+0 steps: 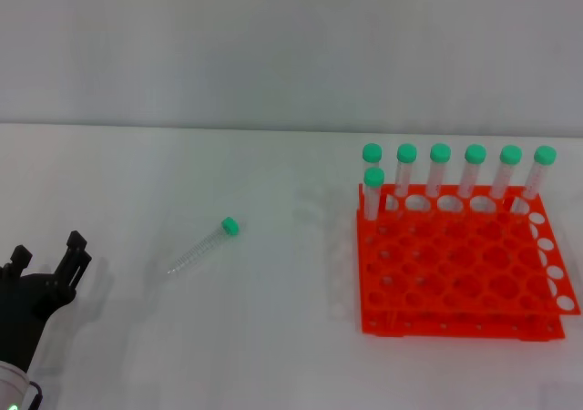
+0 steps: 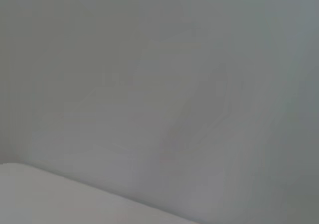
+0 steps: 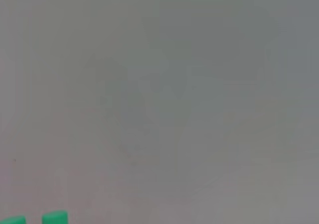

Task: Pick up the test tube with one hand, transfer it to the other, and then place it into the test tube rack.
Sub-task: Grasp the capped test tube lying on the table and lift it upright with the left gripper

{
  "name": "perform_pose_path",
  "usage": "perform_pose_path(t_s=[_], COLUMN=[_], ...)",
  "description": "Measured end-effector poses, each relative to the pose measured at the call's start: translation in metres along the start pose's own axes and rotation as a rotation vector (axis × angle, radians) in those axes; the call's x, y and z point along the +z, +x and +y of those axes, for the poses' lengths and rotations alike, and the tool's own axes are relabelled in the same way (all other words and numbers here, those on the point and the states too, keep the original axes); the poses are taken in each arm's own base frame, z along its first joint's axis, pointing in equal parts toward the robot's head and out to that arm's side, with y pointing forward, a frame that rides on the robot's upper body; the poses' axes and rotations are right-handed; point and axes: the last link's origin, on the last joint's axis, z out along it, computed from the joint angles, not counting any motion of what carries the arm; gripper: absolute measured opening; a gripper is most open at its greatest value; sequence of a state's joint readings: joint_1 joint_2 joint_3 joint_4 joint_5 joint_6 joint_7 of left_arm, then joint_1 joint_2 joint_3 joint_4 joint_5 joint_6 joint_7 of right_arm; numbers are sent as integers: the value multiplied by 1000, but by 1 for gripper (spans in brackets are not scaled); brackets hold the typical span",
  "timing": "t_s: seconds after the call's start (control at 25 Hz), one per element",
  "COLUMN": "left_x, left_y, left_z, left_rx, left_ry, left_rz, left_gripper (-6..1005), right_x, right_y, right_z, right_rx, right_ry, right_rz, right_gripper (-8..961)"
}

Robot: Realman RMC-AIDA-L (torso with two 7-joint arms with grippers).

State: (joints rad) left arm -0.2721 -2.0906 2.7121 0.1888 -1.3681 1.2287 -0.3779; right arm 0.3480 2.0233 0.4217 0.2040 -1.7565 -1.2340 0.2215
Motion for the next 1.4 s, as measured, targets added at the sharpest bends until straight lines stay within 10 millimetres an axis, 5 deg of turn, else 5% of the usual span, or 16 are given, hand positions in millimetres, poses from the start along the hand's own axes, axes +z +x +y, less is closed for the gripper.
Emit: perform_pose_path(t_s=[0.8,1.0,1.4], left_x=[-3,-2,25], left_y=[6,32,104], left_z=[-5,-27,-63], left_rx=[-63,-55,-114], left_ry=[-2,-69,-328], left_rz=[34,87,-120], left_gripper=[856,854,812], right_x=[4,7,24], right_y=[-3,-4,-8], right_z=[-4,-3,5], right_rx=[-9,-11,-28], right_ry=[9,5,-25], right_rz=[-8,-11,1], right_gripper=[869,870,870])
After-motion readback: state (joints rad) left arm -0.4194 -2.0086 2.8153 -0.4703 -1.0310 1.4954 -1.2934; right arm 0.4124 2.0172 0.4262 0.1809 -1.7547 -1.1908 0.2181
